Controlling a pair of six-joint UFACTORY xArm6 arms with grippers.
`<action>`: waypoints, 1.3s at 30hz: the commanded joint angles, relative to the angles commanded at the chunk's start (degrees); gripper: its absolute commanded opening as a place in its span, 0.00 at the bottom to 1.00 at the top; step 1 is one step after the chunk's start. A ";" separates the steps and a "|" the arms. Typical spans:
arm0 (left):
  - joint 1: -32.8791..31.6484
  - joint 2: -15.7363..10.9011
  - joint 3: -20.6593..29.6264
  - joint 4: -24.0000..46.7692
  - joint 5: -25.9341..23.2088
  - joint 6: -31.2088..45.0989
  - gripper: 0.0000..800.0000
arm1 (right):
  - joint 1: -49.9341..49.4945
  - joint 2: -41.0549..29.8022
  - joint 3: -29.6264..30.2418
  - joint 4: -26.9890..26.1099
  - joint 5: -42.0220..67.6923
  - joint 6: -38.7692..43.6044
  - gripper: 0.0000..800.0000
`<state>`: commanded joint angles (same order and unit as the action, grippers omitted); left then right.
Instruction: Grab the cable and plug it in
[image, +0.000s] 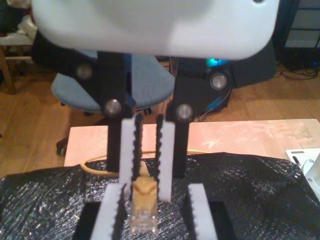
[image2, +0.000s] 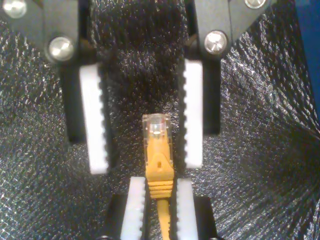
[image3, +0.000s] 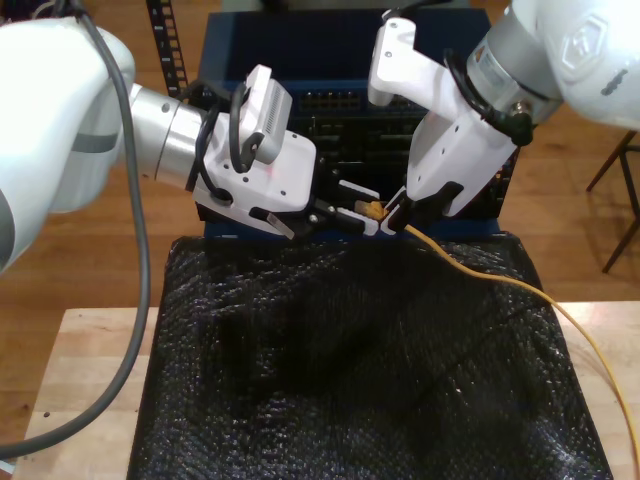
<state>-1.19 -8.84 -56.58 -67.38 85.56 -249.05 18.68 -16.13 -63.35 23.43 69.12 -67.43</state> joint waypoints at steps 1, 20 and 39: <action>0.00 0.00 0.00 0.00 0.00 0.00 0.29 | 0.00 -0.09 0.00 0.00 0.00 0.00 0.01; 0.09 0.00 0.00 0.00 0.18 0.26 0.23 | -0.09 -0.09 0.18 -0.09 0.00 0.00 0.01; 1.05 0.00 0.18 -0.09 0.35 0.18 0.21 | -0.09 -0.09 0.09 0.00 0.00 0.00 0.01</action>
<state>-0.13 -8.84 -56.41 -67.47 85.91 -248.88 18.59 -16.22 -63.26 23.43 69.12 -67.43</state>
